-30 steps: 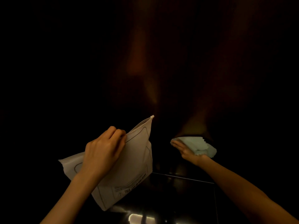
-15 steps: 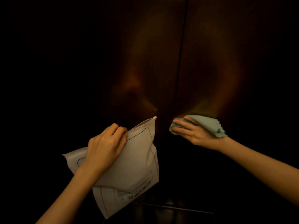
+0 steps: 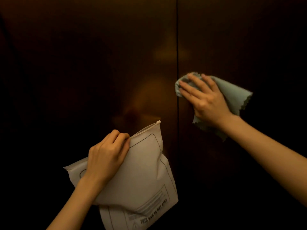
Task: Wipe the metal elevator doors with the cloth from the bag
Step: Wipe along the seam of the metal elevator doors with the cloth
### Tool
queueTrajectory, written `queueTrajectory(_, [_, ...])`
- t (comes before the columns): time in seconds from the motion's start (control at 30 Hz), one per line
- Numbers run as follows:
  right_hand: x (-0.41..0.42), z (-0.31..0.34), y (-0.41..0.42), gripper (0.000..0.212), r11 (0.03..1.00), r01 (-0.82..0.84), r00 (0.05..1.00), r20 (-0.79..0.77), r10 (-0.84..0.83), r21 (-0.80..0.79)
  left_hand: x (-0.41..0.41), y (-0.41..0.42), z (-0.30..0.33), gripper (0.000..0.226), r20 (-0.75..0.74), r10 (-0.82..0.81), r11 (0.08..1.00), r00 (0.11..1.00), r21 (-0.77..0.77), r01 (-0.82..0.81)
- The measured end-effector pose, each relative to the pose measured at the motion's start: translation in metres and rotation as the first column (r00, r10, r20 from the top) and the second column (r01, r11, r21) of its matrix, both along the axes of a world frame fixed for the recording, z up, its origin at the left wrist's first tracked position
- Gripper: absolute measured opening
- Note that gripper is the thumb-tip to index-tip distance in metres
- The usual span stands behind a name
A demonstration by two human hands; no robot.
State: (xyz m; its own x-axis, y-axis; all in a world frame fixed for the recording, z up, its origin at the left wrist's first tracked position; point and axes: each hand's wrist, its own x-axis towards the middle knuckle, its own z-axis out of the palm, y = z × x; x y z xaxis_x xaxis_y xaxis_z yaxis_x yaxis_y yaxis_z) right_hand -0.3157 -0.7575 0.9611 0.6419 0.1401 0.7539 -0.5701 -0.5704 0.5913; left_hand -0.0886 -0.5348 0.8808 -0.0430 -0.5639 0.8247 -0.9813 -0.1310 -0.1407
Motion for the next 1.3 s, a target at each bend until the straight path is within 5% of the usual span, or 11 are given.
queueTrajectory(0.27, [-0.017, -0.071, -0.008, 0.040, 1.000, -0.002, 0.970, -0.241, -0.001, -0.011, 0.005, -0.007, 0.007, 0.029, -0.010, -0.023, 0.999, 1.000, -0.042, 0.022])
queueTrajectory(0.53, [0.002, 0.017, -0.011, 0.047, 0.989, 0.146, 0.989, -0.012, -0.146, -0.036, 0.010, -0.013, 0.019, 0.029, 0.052, -0.015, 0.998, 0.999, -0.067, 0.018])
queueTrajectory(0.87, [0.019, 0.133, 0.021, 0.056, 0.971, 0.124, 0.969, 0.188, -0.163, 0.206, 0.000, -0.008, 0.045, 0.028, 0.108, -0.043, 0.986, 0.993, -0.155, 0.060])
queueTrajectory(1.07, [0.022, 0.096, 0.018, 0.057, 0.981, 0.090, 0.968, 0.218, -0.127, 0.171, -0.002, 0.001, 0.034, 0.030, 0.082, -0.059, 0.986, 0.995, -0.151, 0.071])
queueTrajectory(1.3, [0.010, 0.012, 0.008, 0.055, 0.978, 0.159, 0.984, 0.056, -0.167, 0.133, -0.008, 0.000, 0.019, 0.029, 0.049, -0.053, 0.994, 0.997, -0.089, 0.057])
